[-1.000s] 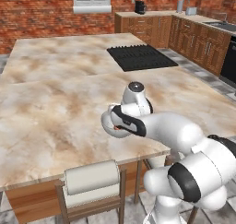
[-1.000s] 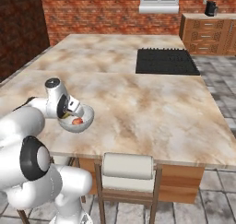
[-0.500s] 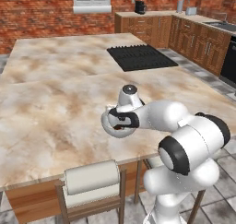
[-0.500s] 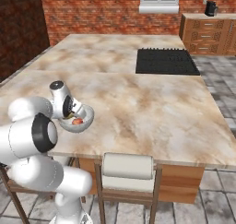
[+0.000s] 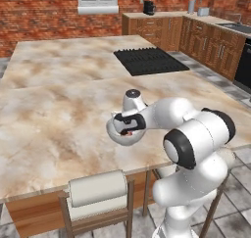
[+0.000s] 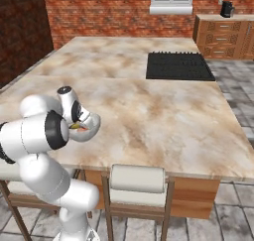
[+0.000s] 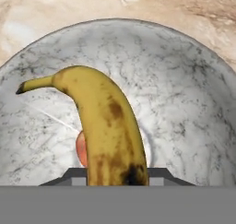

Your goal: Retrieve the peach and banana from the fridge and place them into the bowl on the dining table.

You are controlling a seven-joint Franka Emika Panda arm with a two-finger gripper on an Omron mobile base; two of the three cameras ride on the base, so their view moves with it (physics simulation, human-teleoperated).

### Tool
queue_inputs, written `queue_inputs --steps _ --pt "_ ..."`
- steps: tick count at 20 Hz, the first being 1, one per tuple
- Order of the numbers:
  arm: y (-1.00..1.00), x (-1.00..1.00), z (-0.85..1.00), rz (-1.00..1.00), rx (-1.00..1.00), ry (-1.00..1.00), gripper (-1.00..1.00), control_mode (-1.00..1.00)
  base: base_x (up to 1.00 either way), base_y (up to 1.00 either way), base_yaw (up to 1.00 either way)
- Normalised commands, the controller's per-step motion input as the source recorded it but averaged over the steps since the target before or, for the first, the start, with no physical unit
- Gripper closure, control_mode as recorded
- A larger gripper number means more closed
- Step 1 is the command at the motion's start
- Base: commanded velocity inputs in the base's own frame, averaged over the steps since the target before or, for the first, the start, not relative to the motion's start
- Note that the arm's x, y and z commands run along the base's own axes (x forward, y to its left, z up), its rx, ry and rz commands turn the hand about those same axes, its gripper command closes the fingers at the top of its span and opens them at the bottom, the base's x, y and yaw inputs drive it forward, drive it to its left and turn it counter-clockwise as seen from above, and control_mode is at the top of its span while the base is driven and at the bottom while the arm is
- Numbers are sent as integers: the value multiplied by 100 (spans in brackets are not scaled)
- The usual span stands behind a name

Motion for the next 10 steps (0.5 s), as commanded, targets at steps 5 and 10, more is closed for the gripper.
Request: queue_inputs --steps 5,10 --pt "0 13 -6 -7 0 5 -100 -100 0 0 0" --pt "-10 -51 23 -13 0 -1 -100 -100 0 0 0"
